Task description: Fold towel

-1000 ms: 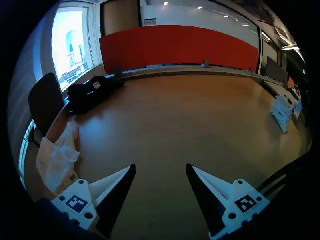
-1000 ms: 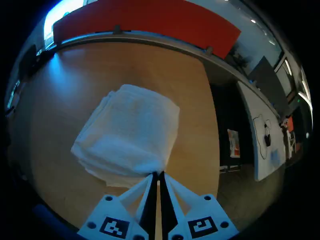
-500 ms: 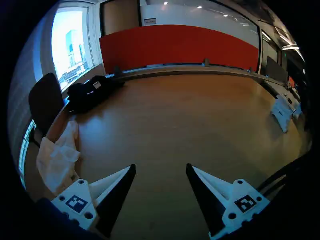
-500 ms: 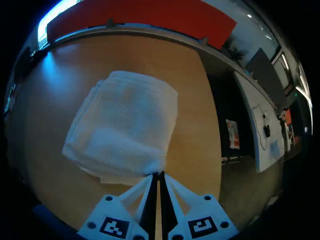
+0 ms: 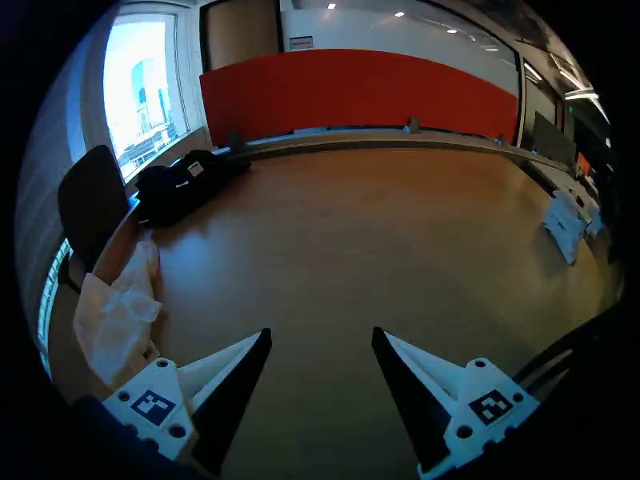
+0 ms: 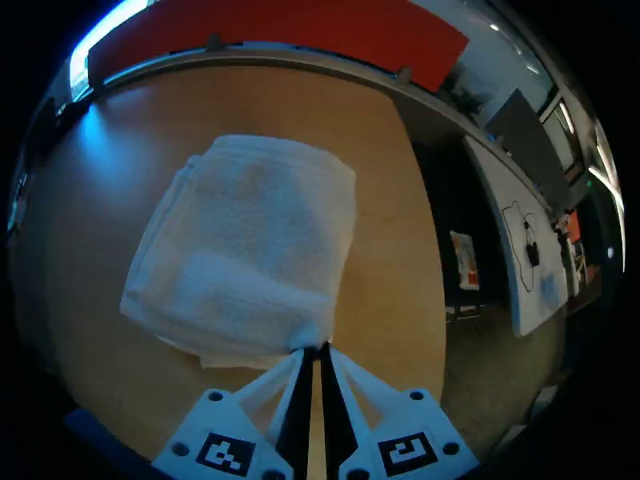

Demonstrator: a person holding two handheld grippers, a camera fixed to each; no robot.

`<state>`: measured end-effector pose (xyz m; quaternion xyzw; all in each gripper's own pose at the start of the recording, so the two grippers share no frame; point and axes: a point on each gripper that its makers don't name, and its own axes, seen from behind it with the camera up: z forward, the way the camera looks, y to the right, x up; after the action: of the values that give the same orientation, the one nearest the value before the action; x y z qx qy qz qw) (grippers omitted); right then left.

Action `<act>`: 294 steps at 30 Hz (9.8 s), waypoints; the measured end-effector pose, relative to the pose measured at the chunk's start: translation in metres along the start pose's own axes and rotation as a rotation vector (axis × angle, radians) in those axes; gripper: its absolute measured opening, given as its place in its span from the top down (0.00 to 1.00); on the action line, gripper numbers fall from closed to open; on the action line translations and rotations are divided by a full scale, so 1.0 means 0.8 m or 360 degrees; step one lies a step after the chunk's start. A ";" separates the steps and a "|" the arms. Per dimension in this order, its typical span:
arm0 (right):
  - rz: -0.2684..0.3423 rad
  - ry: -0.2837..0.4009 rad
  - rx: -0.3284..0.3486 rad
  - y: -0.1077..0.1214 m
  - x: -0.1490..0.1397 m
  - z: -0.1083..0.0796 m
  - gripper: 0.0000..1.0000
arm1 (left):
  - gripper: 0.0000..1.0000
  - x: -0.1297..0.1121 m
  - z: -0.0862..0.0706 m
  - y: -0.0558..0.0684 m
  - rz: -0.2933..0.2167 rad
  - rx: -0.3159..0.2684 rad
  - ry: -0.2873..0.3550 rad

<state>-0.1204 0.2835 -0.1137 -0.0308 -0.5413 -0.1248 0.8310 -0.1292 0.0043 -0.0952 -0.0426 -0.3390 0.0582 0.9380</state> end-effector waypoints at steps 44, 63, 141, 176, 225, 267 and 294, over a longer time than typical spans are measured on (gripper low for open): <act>0.0078 0.0176 -0.0061 -0.007 -0.007 -0.038 0.08 | 0.07 0.005 -0.002 -0.001 -0.0007 -0.0011 0.0028; 0.0229 0.0613 -0.0076 -0.028 0.065 -0.084 0.08 | 0.07 0.010 -0.005 0.001 -0.0021 -0.0011 0.0048; 0.0367 0.1623 0.0065 -0.175 0.300 -0.269 0.01 | 0.07 0.216 -0.049 -0.019 -0.0209 0.0017 0.0690; 0.0378 0.1639 0.0215 -0.290 0.338 -0.289 0.01 | 0.07 0.238 -0.055 -0.021 -0.0274 0.0018 0.0851; 0.0331 0.1563 0.0222 -0.326 0.309 -0.196 0.01 | 0.07 0.145 0.043 -0.023 -0.0096 0.0187 0.1115; 0.0302 0.1694 0.0138 -0.310 0.301 -0.187 0.01 | 0.06 0.118 0.063 -0.033 -0.0183 0.0184 0.1119; 0.0434 0.1767 0.0148 -0.310 0.246 -0.091 0.01 | 0.06 0.118 0.062 -0.031 -0.0184 0.0184 0.1120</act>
<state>-0.0397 -0.0042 0.0136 0.0063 -0.0198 0.0100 0.9997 -0.0873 -0.0049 0.0054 0.0122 0.0065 0.0060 0.9999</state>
